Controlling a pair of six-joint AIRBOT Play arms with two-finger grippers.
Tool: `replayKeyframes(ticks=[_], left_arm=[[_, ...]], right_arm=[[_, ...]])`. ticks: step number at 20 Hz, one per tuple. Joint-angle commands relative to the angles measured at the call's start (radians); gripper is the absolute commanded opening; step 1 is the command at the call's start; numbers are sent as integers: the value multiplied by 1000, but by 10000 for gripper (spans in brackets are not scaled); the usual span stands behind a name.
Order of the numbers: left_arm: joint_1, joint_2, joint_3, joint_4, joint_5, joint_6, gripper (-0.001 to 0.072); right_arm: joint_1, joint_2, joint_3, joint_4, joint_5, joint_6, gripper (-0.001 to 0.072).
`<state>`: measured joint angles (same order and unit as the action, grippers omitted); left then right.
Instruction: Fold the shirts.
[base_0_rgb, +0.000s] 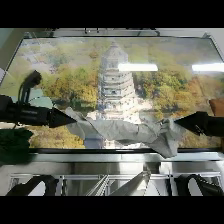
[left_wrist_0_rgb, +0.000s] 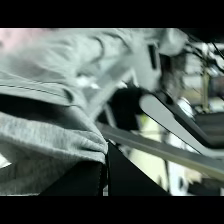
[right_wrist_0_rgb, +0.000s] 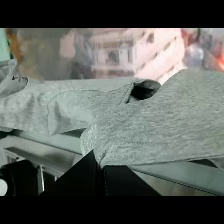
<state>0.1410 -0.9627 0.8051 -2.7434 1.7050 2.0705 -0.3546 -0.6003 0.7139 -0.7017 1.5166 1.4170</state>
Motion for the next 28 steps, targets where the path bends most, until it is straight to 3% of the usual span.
replayKeyframes(ticks=[1,4,6,7,8,10,11,16,18,20,23,26,28], left_arm=[[-65,8,22,-230,130,130,15],[-49,105,323,-237,53,187,18],[38,90,569,-148,-108,215,20],[107,32,670,-97,-153,154,20],[164,-47,724,-95,-113,84,20],[203,-215,707,-80,38,-84,19],[196,-262,623,-82,51,-112,17],[125,-294,259,6,114,-100,14],[103,-237,202,-9,136,-47,15],[85,-124,202,-166,137,48,17],[45,63,379,-242,135,98,18],[31,178,701,-244,118,151,19],[66,195,931,-229,117,184,20]], right_arm=[[7,63,3,287,50,-132,18],[7,119,96,719,-145,-371,18],[7,56,206,719,-364,-407,18],[7,-9,247,677,-434,-393,18],[7,-99,269,625,-460,-348,17],[11,-291,264,468,-329,-230,17],[28,-365,249,408,-234,-228,17],[87,-386,144,290,-110,-235,17],[63,-319,145,395,-21,-285,17],[40,-213,145,632,83,-383,18],[-14,-11,206,911,106,-438,18],[-100,116,377,1004,14,-480,18],[-163,138,528,948,-92,-471,19]])
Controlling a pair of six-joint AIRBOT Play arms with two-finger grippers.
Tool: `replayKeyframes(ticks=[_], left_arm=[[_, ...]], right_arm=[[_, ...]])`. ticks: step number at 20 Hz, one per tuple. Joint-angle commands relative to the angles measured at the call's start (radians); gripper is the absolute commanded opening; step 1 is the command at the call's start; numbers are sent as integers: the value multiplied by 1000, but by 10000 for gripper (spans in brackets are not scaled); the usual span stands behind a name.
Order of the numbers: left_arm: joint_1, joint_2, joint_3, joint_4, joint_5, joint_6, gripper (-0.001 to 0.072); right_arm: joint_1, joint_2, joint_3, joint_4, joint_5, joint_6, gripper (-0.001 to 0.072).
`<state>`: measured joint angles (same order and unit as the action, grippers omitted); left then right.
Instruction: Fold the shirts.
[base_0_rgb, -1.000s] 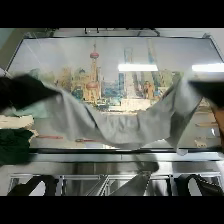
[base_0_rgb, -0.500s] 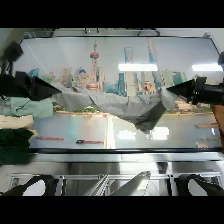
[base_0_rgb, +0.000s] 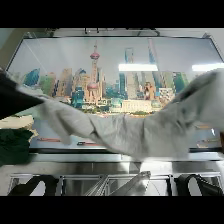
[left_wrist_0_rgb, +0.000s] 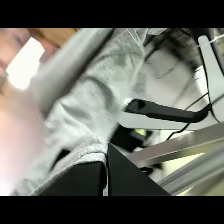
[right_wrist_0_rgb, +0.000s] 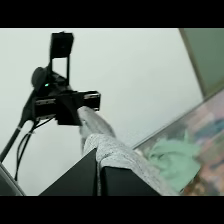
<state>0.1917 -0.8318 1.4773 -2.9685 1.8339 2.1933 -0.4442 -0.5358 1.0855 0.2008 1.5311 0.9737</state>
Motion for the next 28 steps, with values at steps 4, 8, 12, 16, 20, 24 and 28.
replayKeyframes(ticks=[4,8,12,16,20,24,28], left_arm=[[211,-106,330,234,-69,-16,22],[209,-447,-138,117,9,-257,15],[124,-542,-381,88,6,-107,14],[87,-544,-371,88,6,-69,14],[87,-439,-214,52,6,-69,16],[89,-203,-23,35,3,-31,21],[89,3,138,37,3,68,21]], right_arm=[[-124,-59,221,-616,-375,295,16],[-1,-344,-112,-661,-82,257,15],[75,-348,-350,-649,-138,210,16],[78,-330,-354,-518,-139,116,17],[59,-235,-315,-344,-138,64,17],[-16,-50,-190,-264,-135,46,18],[-96,164,-64,-264,-192,43,18]])
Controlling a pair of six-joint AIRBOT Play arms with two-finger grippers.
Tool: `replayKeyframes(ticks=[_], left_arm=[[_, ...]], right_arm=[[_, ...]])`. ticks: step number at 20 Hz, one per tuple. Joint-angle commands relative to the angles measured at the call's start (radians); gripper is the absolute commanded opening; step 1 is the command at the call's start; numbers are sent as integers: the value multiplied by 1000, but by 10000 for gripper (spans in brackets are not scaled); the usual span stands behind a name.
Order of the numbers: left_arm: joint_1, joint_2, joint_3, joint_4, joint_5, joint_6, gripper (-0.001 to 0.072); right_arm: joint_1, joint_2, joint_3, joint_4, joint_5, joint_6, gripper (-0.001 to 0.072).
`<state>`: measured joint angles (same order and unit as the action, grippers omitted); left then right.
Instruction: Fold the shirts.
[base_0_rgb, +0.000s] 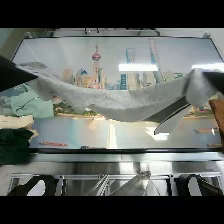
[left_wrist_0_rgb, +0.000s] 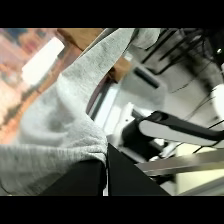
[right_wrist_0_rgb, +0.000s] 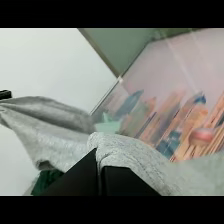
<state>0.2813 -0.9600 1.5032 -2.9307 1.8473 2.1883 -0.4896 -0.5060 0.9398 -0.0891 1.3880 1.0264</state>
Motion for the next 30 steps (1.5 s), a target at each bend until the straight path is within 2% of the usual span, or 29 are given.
replayKeyframes(ticks=[1,3,5,6,9,11,13,15,16,17,18,19,20,21,24,26,28,30], left_arm=[[0,151,156,3,-11,102,22],[0,142,256,38,-11,149,22],[0,47,376,85,-11,155,23],[0,-24,428,85,-11,138,22],[-12,-330,546,91,-11,-10,23],[-31,-536,534,156,-12,-43,23],[-58,-719,470,171,-37,-42,21],[-82,-903,441,172,-145,-42,27],[-85,-987,452,164,-211,-43,89],[-85,-1072,483,137,-270,-74,334],[-74,-1140,523,86,-311,-112,557],[-62,-1192,562,27,-340,-146,713],[-43,-1225,592,-10,-353,-176,713],[-24,-1228,597,-4,-343,-182,713],[52,-1155,505,0,-244,-200,712],[98,-1084,408,8,-144,-200,712],[125,-988,245,8,-72,-200,712],[135,-871,24,45,-49,-182,712]], right_arm=[[-71,168,126,24,-98,-10,18],[-102,162,230,5,-177,-13,18],[-117,66,311,-30,-205,-32,18],[-115,0,319,-22,-190,-32,18],[-32,-253,269,-40,-95,-32,19],[84,-412,171,-114,-111,-32,19],[193,-586,61,-201,-245,-33,19],[251,-768,11,-222,-439,-59,25],[256,-864,16,-206,-501,-60,181],[253,-941,30,-176,-540,-64,394],[243,-1004,55,-148,-563,-94,409],[230,-1051,87,-122,-568,-125,410],[214,-1069,116,-119,-560,-127,427],[191,-1068,140,-120,-541,-126,531],[90,-1012,183,-188,-396,-99,533],[8,-954,182,-356,-303,-16,533],[-66,-909,182,-598,-200,62,533],[-124,-898,179,-828,-40,70,535]])
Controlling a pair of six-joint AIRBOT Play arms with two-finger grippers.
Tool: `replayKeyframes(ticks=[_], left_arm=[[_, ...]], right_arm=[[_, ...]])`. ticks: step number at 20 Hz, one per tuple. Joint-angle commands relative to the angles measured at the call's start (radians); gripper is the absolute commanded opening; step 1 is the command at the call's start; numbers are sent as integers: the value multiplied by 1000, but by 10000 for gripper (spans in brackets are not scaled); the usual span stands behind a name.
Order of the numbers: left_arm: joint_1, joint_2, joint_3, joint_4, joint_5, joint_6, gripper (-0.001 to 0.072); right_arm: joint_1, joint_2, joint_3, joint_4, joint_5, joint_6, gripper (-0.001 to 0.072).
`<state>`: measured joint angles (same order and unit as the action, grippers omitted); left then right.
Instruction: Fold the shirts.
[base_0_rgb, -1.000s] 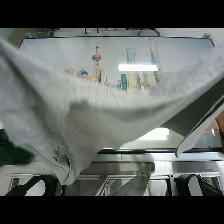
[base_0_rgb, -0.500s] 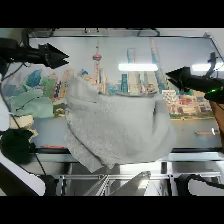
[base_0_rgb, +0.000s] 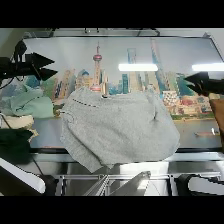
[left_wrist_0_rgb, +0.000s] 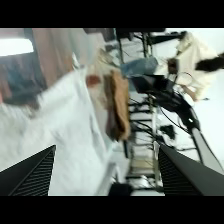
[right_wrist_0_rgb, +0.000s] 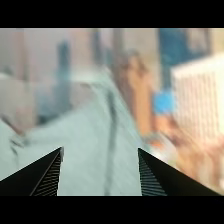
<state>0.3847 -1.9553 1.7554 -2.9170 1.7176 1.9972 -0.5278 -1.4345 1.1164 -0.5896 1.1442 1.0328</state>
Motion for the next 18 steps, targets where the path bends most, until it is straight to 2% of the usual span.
replayKeyframes(ticks=[1,4,7,9,13,18], left_arm=[[31,192,-351,89,69,31,712],[31,341,-640,224,15,70,711],[31,448,-809,337,-14,71,711],[32,510,-873,398,-23,71,711],[40,625,-951,545,-38,66,711],[182,746,-1009,570,-66,51,710]], right_arm=[[-104,29,-10,-401,271,35,535],[-125,24,-80,-485,340,-92,535],[-123,24,-200,-488,311,-95,534],[-123,24,-285,-489,287,-97,486],[-111,22,-417,-483,220,-121,488],[26,5,-435,-460,217,-120,498]])
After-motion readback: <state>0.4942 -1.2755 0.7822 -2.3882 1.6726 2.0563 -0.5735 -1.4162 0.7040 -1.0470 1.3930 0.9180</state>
